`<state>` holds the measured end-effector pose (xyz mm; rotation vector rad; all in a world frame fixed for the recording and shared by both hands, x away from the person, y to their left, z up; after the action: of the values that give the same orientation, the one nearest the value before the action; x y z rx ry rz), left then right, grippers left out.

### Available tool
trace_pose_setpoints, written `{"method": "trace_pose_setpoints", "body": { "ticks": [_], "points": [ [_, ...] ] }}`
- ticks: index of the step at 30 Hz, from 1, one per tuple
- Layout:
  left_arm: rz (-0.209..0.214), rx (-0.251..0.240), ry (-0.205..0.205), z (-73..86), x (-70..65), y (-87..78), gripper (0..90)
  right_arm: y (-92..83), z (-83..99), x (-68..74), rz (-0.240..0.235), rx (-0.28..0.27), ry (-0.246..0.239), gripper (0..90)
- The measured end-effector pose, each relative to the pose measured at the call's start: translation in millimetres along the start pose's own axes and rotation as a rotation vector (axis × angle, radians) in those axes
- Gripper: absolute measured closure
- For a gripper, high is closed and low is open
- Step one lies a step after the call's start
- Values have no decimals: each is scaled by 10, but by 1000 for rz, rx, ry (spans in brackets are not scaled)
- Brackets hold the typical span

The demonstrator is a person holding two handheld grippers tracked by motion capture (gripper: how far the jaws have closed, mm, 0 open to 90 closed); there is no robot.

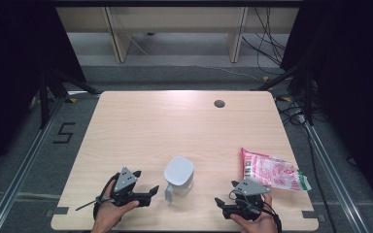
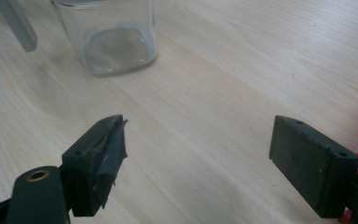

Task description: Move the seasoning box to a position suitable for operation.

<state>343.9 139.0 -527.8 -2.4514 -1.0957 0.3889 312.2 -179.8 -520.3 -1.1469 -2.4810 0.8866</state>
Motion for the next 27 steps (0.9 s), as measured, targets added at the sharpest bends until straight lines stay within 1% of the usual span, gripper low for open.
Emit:
{"method": "trace_pose_setpoints", "body": {
  "ticks": [1, 3, 4, 5, 6, 7, 8, 10, 11, 12, 14, 15, 16, 17, 18, 19, 20, 21, 22, 23, 24, 25, 26, 27],
  "points": [
    [0, 0, 0, 0, 0, 0, 146, 0, 0, 0, 0, 0, 0, 194],
    [26, 3, -35, 5, 1, -2, 146, 0, 0, 0, 1, 0, -1, 194],
    [34, -8, -40, 3, 6, 8, 149, -8, 3, -3, 1, 11, -11, 194],
    [33, 5, -34, 15, 21, 2, 164, 0, 8, 3, 7, 11, -9, 194],
    [37, -1, -48, 17, 20, 10, 164, 0, 8, 3, 7, 11, -9, 194],
    [45, -1, -58, 20, 20, 8, 169, 13, 10, -2, -1, 10, -22, 194],
    [60, -1, -53, 20, 11, 6, 177, 16, 10, -6, 4, 8, -25, 193],
    [60, -2, -50, 19, 1, 4, 177, 15, 12, -2, 2, 10, -19, 193],
    [61, 1, -47, 20, -5, 3, 176, 13, 9, -11, 4, 13, -33, 193],
    [64, 0, -49, 20, -14, 4, 176, 11, 12, -6, 0, 19, -16, 193],
    [63, 0, -44, 19, -22, 2, 176, 8, 15, -5, 3, 20, -8, 193],
    [67, -10, -49, 14, -35, 6, 176, 8, 15, -9, 4, 18, -8, 193],
    [60, 2, -35, 17, -33, -8, 176, 11, 15, -7, 4, 14, 3, 200],
    [67, -17, -58, 10, -59, 3, 176, 12, 17, -2, -10, 17, 13, 205],
    [71, -7, -45, 11, -58, -5, 176, 12, 17, -2, -10, 17, 13, 205],
    [71, -6, -39, 10, -66, -12, 176, 11, 18, -9, 3, 14, 5, 205],
    [75, -13, -40, 5, -84, -11, 177, 6, 26, -12, 2, 24, 4, 206],
    [71, -6, -38, 6, -99, -24, 177, 6, 26, -12, 2, 24, 4, 206],
    [84, -12, -34, 1, -114, -23, 179, 10, 24, -13, 6, 17, 8, 206],
    [84, -13, -32, -2, -133, -28, 181, 10, 24, -4, 0, 20, 19, 206],
    [89, -15, -29, -5, -151, -30, 198, 13, 20, -12, -2, 16, 5, 209],
    [96, -25, -32, -12, -177, -27, 198, 13, 20, -12, -2, 16, 5, 209],
    [109, -31, -27, -19, -205, -24, 219, 13, 18, -10, -3, 14, -1, 216],
    [112, -29, -24, -17, -218, -26, 224, 13, 13, -20, 0, 10, -17, 218]
  ]
}}
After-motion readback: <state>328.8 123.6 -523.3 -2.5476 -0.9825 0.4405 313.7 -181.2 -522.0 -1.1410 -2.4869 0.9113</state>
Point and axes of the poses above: each handheld gripper's, and its own axes: y roughly forward along the jaws, z roughly out of its underside, x roughly to its left, the point moved 5 cm from there along y, roughly forward along the jaws, and after that the axes turned 1 degree about z, right-handed, at the moved point
